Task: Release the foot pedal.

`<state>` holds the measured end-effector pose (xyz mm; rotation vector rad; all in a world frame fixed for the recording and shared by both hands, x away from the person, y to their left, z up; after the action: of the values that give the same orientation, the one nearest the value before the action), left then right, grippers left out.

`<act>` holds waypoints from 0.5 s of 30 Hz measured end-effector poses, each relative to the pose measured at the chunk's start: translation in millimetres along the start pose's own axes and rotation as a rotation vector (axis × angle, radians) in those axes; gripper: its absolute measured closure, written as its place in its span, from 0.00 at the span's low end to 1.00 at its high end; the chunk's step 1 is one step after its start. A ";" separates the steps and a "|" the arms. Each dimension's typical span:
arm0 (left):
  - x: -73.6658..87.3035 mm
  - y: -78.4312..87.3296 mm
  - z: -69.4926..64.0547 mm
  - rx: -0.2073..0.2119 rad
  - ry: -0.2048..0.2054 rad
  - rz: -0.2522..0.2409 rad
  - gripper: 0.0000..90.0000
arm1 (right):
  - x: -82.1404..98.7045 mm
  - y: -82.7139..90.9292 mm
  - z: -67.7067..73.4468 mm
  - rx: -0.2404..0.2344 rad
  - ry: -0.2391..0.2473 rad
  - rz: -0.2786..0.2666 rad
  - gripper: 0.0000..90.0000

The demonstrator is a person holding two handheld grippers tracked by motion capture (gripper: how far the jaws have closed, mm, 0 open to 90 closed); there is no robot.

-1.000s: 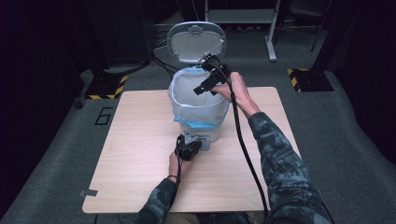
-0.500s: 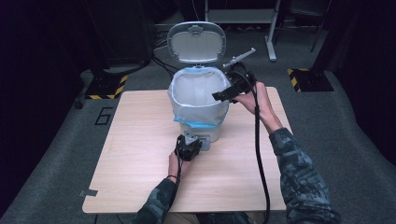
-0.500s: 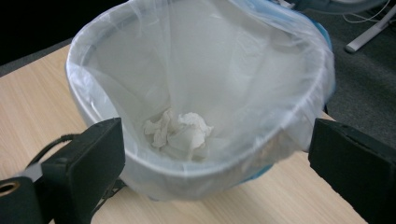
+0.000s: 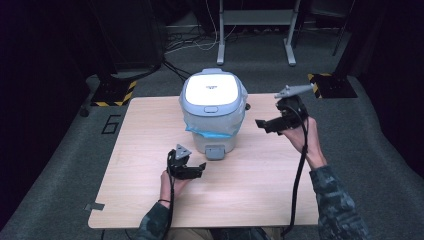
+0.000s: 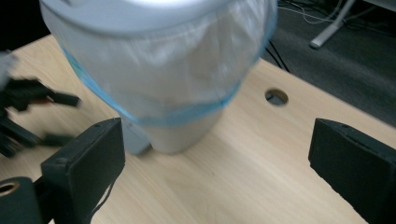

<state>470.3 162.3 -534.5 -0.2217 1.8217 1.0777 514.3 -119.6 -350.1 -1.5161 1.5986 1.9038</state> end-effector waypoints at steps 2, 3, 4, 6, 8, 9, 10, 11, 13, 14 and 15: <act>3.1 13.0 6.6 -0.022 0.005 -0.008 0.21 | 22.8 2.1 -4.8 0.030 -0.022 0.006 0.03; 5.2 20.0 10.7 -0.033 0.009 -0.012 0.21 | 34.3 2.5 -7.2 0.042 -0.032 0.010 0.03; 7.9 27.1 15.9 -0.051 0.007 -0.007 0.21 | 45.9 2.5 -9.5 0.048 -0.047 0.011 0.03; 14.8 41.6 25.1 -0.080 0.017 -0.014 0.20 | 72.9 1.8 -13.0 0.068 -0.079 0.032 0.03; 21.8 51.6 32.6 -0.106 0.024 -0.016 0.20 | 93.6 0.5 -15.4 0.087 -0.095 0.041 0.03; 28.3 57.9 38.4 -0.121 0.032 -0.008 0.20 | 105.6 -0.6 -16.4 0.093 -0.105 0.050 0.03; 32.4 61.3 41.8 -0.130 0.039 -0.005 0.20 | 119.9 -2.0 -16.6 0.103 -0.127 0.057 0.03; 38.0 65.5 46.3 -0.144 0.049 -0.002 0.20 | 128.7 -3.2 -17.2 0.109 -0.130 0.062 0.02; 48.9 71.8 54.7 -0.169 0.076 -0.001 0.20 | 151.9 -6.8 -17.0 0.115 -0.172 0.077 0.02; 54.7 74.5 58.8 -0.178 0.084 0.006 0.20 | 163.1 -9.4 -17.4 0.119 -0.182 0.086 0.02; 62.1 77.2 63.4 -0.188 0.098 0.018 0.19 | 174.3 -11.8 -17.9 0.134 -0.189 0.096 0.02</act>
<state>435.7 273.7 -549.0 -0.3761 1.8114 1.2708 456.1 -202.3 -493.7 -1.1891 1.7022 1.8832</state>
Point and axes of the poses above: each handheld gripper's, and its own axes: y roughly backward along the jaws, x roughly out of its underside, z roughly to its left, the point moved 8 cm from there along -y, roughly forward along the jaws, and after that the axes turned 9 degrees about x, right-handed, at the moved point
